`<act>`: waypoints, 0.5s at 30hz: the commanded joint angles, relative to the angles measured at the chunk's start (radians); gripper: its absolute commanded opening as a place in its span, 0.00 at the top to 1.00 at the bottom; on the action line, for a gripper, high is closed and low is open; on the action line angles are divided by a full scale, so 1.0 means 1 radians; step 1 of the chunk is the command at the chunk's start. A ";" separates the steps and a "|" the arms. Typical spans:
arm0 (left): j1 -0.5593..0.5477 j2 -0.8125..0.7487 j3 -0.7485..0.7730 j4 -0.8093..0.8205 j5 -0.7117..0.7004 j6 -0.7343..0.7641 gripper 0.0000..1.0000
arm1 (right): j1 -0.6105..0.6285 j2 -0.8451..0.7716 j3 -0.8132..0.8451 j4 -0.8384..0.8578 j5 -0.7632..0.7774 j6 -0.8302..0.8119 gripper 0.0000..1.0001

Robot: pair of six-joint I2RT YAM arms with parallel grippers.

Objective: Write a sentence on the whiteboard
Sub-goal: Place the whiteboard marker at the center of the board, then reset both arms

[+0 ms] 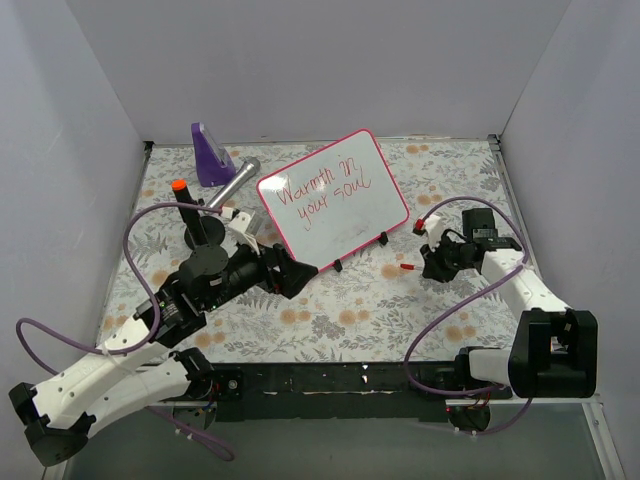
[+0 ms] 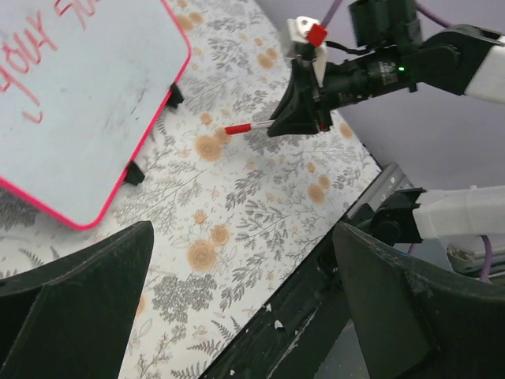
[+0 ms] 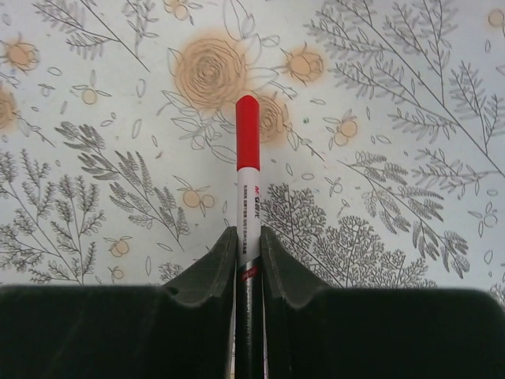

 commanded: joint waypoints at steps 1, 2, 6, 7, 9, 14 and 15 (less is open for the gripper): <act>0.006 -0.057 0.021 -0.189 -0.146 -0.094 0.02 | -0.029 -0.022 -0.035 0.099 0.102 0.081 0.75; 0.007 -0.073 0.015 -0.207 -0.164 -0.115 0.02 | -0.035 -0.022 -0.044 0.102 0.107 0.087 0.73; 0.006 -0.172 -0.034 -0.264 -0.178 -0.189 0.02 | -0.089 -0.020 -0.038 0.078 0.088 0.091 0.64; 0.006 -0.188 -0.053 -0.279 -0.181 -0.198 0.02 | -0.095 -0.023 -0.032 0.068 0.082 0.091 0.56; 0.007 -0.226 -0.059 -0.292 -0.192 -0.220 0.02 | -0.112 -0.045 -0.002 0.038 0.073 0.093 0.50; 0.006 -0.243 -0.002 -0.352 -0.261 -0.203 0.02 | -0.168 -0.134 0.133 -0.094 0.047 0.081 0.41; 0.006 -0.237 0.015 -0.362 -0.278 -0.191 0.02 | -0.178 -0.170 0.165 -0.116 0.039 0.078 0.41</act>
